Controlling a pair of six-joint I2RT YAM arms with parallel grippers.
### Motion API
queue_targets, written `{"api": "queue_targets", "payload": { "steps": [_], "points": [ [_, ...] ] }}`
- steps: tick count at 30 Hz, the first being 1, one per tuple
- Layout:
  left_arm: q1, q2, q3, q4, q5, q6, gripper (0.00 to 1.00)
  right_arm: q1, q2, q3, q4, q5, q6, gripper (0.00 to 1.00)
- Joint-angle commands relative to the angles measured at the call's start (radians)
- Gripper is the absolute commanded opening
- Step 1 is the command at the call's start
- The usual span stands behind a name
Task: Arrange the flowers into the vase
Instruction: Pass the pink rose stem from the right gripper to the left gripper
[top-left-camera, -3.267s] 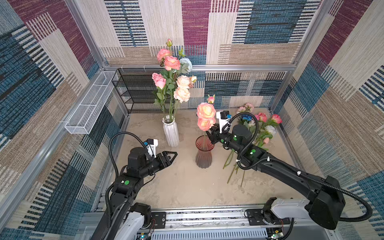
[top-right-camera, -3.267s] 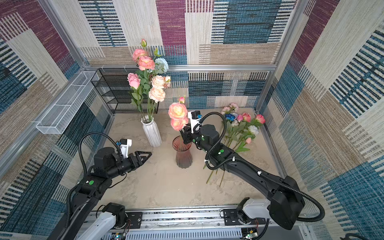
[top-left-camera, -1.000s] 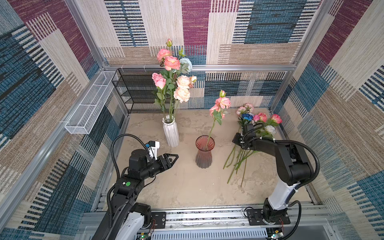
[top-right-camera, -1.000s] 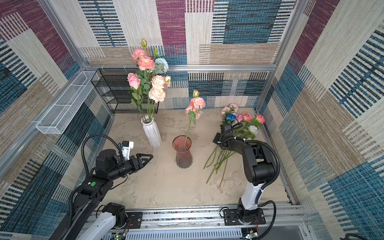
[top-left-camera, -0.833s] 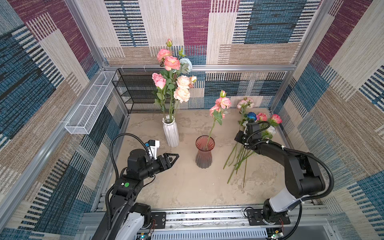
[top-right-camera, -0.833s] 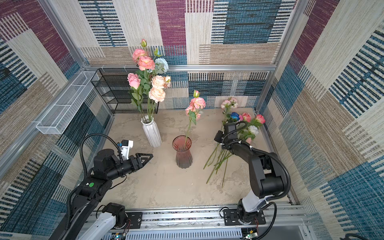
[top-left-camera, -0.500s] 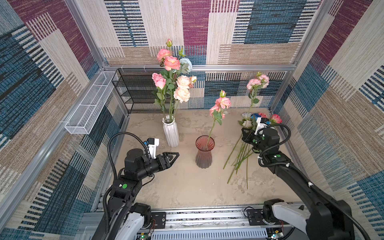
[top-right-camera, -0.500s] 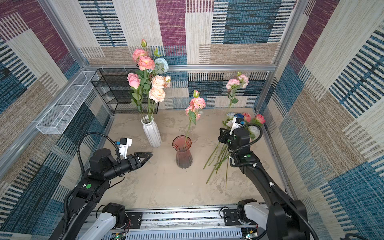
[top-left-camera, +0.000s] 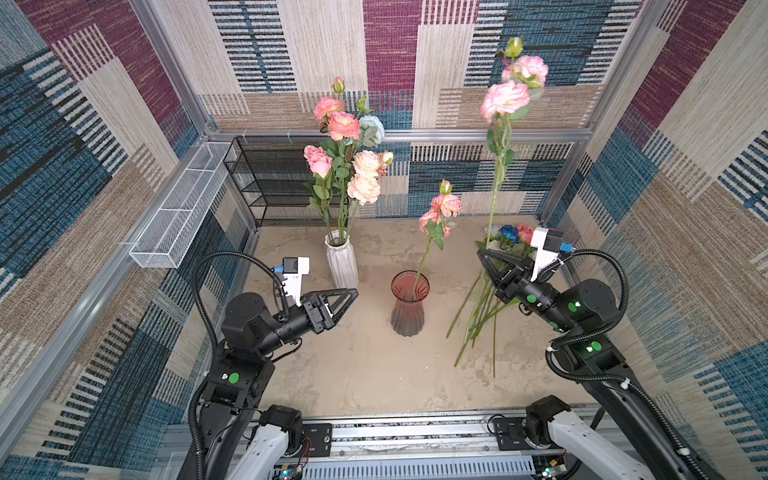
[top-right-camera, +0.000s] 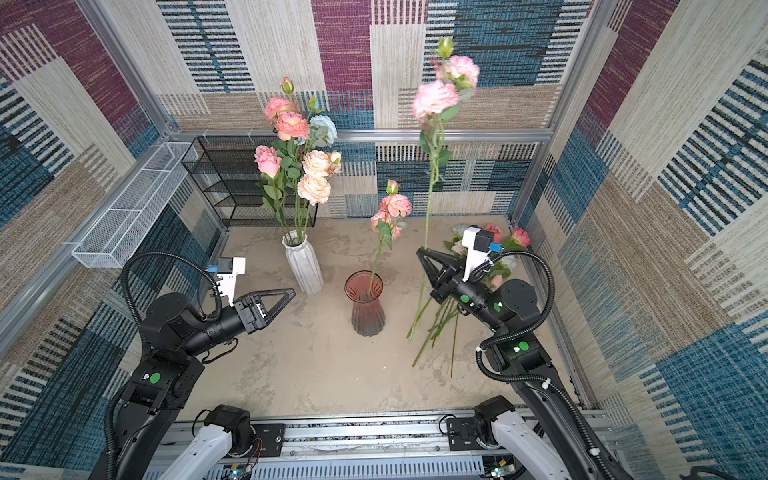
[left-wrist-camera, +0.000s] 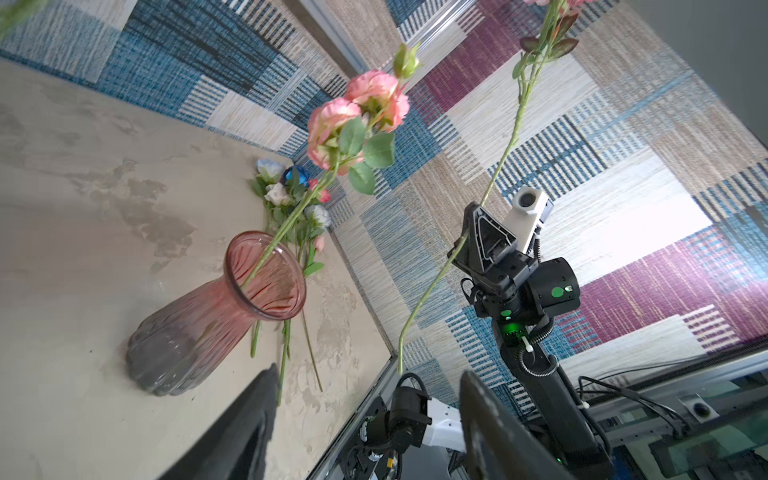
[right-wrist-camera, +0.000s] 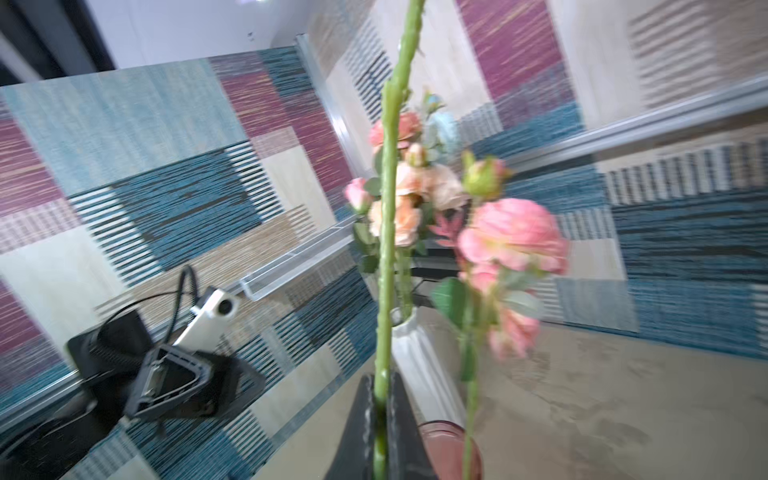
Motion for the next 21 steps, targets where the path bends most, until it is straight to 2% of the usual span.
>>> {"api": "queue_targets", "payload": {
  "steps": [1,5,9,16,18,21],
  "points": [
    [-0.001,0.007,0.038,0.082,0.044,-0.024,0.71,0.182,0.063,0.084,-0.091,0.092,-0.141,0.0],
    [-0.002,0.018,0.062,0.161,0.054,-0.06,0.71,0.41,0.179,0.154,-0.114,0.212,-0.202,0.0],
    [-0.039,0.036,0.103,0.199,0.06,-0.062,0.65,0.546,0.277,0.197,-0.106,0.28,-0.213,0.0],
    [-0.182,0.078,0.105,0.218,-0.031,0.002,0.64,0.63,0.376,0.224,-0.074,0.308,-0.193,0.0],
    [-0.22,0.1,0.1,0.235,-0.049,0.013,0.6,0.636,0.388,0.227,-0.073,0.314,-0.187,0.0],
    [-0.274,0.135,0.107,0.246,-0.078,0.04,0.49,0.64,0.398,0.225,-0.074,0.317,-0.177,0.0]
  ]
}}
